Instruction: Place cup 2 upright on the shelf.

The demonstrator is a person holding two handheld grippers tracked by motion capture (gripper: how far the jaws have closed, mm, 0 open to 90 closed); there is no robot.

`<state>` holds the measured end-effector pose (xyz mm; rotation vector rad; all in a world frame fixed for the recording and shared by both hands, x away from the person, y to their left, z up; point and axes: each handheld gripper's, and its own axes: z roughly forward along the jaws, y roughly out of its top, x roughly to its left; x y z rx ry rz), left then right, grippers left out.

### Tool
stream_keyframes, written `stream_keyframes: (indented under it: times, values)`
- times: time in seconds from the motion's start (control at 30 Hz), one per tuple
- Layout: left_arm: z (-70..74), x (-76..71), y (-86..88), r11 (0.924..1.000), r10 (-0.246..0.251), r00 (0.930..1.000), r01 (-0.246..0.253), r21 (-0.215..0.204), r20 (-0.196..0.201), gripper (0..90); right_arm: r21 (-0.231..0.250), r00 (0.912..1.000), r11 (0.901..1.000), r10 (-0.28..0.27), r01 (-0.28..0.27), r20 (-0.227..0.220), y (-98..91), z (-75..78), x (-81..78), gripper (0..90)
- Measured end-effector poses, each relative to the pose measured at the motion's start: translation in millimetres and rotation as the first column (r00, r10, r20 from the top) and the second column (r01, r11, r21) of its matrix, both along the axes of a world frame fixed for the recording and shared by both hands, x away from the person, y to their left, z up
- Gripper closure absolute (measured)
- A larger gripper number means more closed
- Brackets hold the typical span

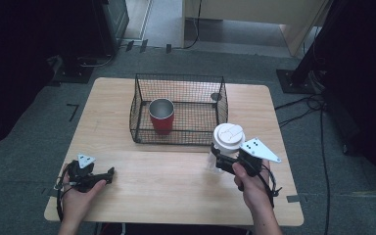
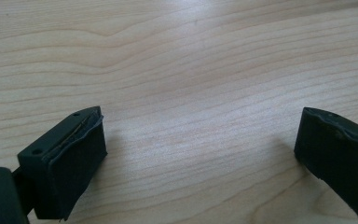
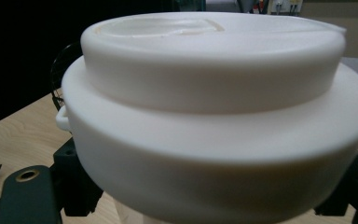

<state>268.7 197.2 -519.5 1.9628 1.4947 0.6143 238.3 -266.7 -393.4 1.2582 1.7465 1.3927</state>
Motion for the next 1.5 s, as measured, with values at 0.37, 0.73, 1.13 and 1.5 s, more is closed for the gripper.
stream_keyframes:
  times: [0.37, 0.73, 1.13, 1.5]
  values:
    - [0.2, 0.0, 0.1, 1.0, 0.0, 1.0, 0.0, 0.001, -0.002, 2.5, 0.012, 0.9988, 0.9999, 0.007, -0.008, 0.049, 11.5, 27.9, 16.7, 16.3]
    - [0.3, -0.2, 0.2, 1.0, -0.002, 1.0, 0.002, 0.002, -0.003, 2.5, 0.018, 0.9957, 0.9998, -0.001, 0.0, 0.092, 19.4, 52.7, 36.5, 16.3]
    - [0.3, -0.2, 0.2, 1.0, -0.002, 1.0, 0.002, 0.002, -0.003, 2.5, 0.027, 0.991, 0.9994, -0.024, 0.021, 0.132, 26.5, 69.6, 56.8, 16.3]
    - [0.3, -0.2, 0.3, 1.0, -0.003, 1.0, 0.003, 0.002, -0.004, 2.6, 0.04, 0.9887, 0.9978, -0.057, 0.052, 0.139, 38.8, 73.3, 84.9, 16.3]
